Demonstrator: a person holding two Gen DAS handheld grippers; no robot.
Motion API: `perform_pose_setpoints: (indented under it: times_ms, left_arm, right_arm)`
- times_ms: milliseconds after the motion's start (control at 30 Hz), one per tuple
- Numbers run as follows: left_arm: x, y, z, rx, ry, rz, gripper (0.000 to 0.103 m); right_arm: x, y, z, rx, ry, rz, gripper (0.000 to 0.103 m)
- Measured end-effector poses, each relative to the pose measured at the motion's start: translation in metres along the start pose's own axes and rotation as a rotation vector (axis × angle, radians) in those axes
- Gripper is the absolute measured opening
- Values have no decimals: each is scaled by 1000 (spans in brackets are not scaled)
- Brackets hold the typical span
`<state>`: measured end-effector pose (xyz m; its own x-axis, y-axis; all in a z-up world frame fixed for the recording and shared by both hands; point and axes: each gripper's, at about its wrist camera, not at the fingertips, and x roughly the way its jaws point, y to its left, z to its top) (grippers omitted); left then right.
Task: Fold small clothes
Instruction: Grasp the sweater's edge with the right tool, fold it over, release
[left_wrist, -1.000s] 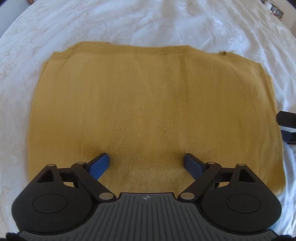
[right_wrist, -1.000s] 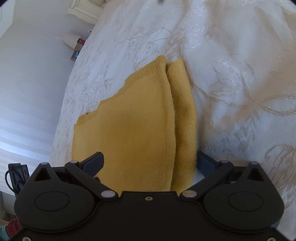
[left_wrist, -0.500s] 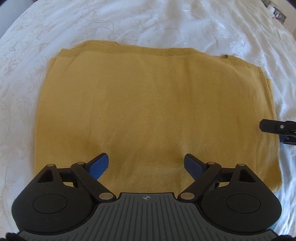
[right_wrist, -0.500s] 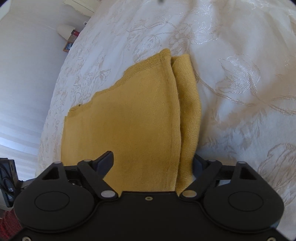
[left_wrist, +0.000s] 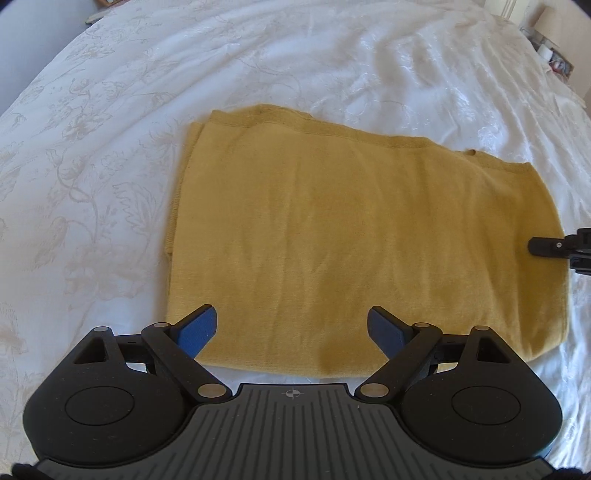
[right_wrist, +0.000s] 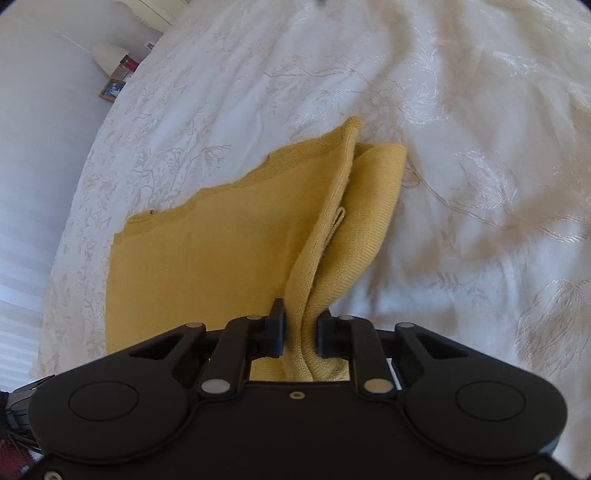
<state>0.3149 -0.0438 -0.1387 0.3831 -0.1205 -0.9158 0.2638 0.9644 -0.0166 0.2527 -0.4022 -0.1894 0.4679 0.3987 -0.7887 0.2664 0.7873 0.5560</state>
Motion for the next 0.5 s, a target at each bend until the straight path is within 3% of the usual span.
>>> perform_pose_setpoints:
  times_ms: [233, 500]
  left_arm:
    - [-6, 35, 5, -19, -17, -26, 89]
    - [-16, 79, 0, -21, -29, -38, 89]
  right_arm:
    - [-5, 77, 11, -63, -21, 41, 24]
    - [46, 164, -3, -129, 15, 100, 24]
